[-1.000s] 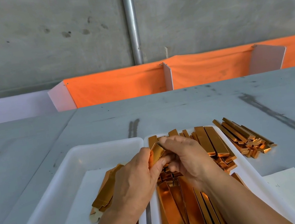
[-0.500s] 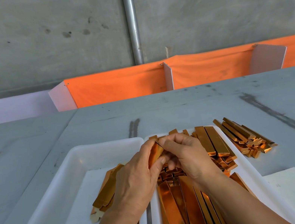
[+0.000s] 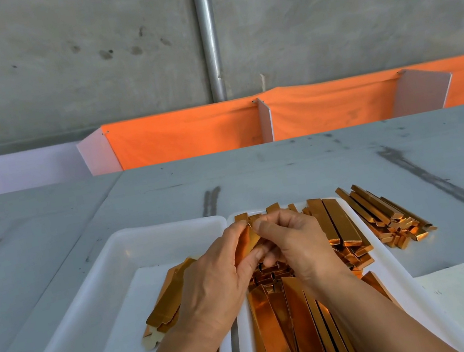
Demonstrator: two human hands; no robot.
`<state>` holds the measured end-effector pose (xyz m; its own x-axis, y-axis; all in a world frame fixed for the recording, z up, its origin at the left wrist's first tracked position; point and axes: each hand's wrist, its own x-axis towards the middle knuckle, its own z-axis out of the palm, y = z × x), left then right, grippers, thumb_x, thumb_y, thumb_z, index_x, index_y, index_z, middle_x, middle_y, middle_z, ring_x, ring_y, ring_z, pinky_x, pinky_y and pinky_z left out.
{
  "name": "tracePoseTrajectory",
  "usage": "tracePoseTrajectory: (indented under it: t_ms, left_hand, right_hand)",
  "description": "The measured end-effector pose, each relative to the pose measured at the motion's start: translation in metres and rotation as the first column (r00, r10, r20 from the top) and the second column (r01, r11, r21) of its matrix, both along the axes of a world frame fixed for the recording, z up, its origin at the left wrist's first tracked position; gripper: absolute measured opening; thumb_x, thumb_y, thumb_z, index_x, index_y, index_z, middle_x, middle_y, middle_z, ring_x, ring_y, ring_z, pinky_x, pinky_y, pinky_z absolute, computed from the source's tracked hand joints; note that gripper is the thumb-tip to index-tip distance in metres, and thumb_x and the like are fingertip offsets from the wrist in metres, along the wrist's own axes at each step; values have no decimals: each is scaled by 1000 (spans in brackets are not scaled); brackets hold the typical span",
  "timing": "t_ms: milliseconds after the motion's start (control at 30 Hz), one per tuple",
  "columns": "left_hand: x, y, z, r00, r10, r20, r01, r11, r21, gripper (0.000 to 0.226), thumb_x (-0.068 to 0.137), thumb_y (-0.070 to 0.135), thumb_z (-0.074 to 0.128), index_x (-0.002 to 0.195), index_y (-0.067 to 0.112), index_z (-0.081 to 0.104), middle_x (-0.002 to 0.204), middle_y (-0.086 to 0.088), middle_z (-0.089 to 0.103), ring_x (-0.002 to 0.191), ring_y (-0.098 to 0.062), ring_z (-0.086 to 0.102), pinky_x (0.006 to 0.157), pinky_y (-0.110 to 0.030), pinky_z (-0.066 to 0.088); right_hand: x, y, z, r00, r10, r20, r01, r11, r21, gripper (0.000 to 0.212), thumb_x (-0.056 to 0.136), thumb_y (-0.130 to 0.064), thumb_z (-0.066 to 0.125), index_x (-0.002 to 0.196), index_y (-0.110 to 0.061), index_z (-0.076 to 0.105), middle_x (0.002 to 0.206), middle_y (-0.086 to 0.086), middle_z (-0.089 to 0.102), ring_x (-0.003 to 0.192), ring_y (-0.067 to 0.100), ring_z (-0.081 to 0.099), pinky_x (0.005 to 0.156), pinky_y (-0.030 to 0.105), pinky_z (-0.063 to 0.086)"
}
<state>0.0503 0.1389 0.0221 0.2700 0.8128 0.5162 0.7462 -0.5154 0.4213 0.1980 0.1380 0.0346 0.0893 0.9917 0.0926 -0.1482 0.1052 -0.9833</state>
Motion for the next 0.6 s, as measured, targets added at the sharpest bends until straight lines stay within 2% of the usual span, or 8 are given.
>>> tracePoseTrajectory:
  t_ms: [333,600]
  left_hand:
    - [-1,-1,0,1000,-15,-17,16,999,45,61,86,68,33,133,31,46,87,20,56,67,1,54,57,-2,35]
    - [0,-3,1,999,-40,-8,41,997,58,65,86,68,32,131,26,51,89,11,65,67,-1,56,59,-3,35]
  right_hand:
    - [2,0,5,996,22,-83,-28,997,-66,13,92,-8,65,80,-5,66,59,13,64,40,15,54,45,20,49]
    - [5,1,7,988,32,-150,-53,988,-142,14,90,-4,68,76,-6,65,59,13,63,39,15,55,41,20,49]
